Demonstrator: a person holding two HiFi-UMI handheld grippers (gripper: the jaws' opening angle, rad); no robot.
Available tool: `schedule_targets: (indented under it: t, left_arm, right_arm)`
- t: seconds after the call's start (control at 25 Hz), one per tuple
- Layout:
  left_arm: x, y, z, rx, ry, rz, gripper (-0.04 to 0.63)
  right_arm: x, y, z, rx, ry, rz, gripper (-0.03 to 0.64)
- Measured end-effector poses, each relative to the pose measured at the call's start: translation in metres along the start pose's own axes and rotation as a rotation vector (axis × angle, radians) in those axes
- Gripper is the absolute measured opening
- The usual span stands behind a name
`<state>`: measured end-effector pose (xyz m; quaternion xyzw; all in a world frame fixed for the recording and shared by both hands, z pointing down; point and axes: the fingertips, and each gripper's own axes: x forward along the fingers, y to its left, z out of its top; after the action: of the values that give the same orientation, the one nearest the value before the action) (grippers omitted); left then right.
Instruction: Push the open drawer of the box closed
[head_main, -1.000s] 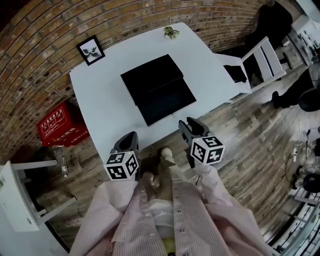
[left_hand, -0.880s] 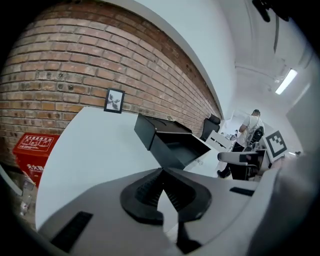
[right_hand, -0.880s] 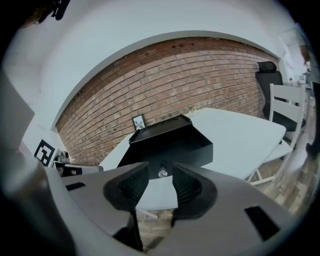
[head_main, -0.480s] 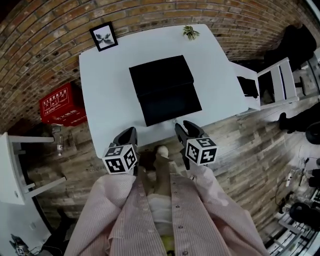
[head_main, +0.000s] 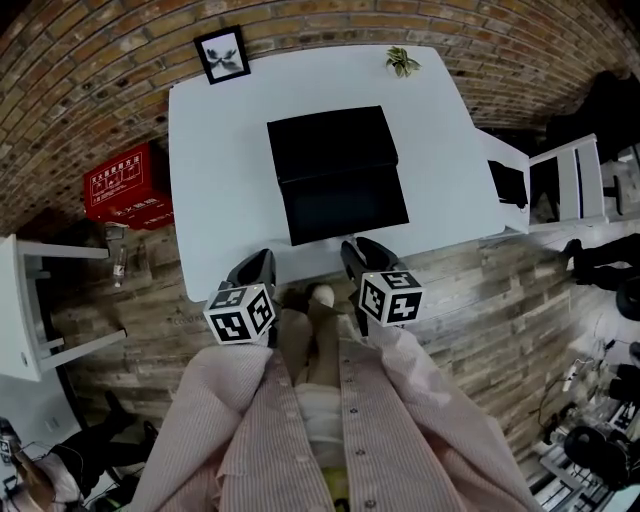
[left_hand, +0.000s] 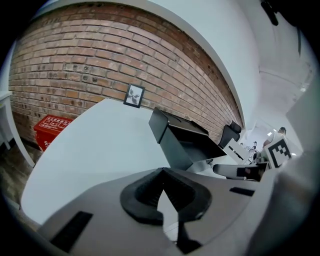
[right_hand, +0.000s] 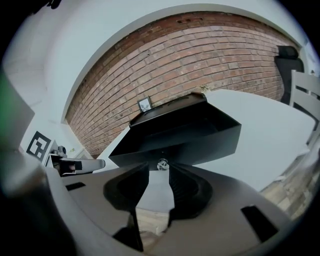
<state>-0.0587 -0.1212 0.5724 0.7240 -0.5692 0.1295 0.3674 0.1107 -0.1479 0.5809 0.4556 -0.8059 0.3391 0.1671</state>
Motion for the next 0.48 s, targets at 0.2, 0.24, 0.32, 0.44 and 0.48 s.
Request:
schedule_targets:
  t: [0.2, 0.24, 0.32, 0.44, 0.48]
  left_arm:
    - [-0.0011, 0.0019, 0.0003, -0.004, 0.004, 0.004, -0.006]
    - [-0.0008, 0.0031, 0.0003, -0.004, 0.007, 0.003, -0.006]
    - [0.0006, 0.0051, 0.0004, -0.003, 0.014, -0.002, -0.006]
    - [0.0034, 0.0069, 0.0017, 0.007, 0.027, -0.015, -0.005]
    - [0.0041, 0.007, 0.0025, 0.011, 0.03, -0.019, -0.005]
  right_arm:
    - [0.0038, -0.0006, 0.0002, 0.003, 0.01, -0.012, 0.129]
    - [0.0049, -0.0002, 0.0004, -0.003, 0.012, -0.015, 0.127]
    - [0.0068, -0.0001, 0.0014, -0.005, 0.011, -0.023, 0.126]
    - [0.0078, -0.0019, 0.0009, -0.01, 0.015, -0.054, 0.107]
    - [0.0078, -0.0027, 0.0004, -0.013, 0.018, -0.062, 0.089]
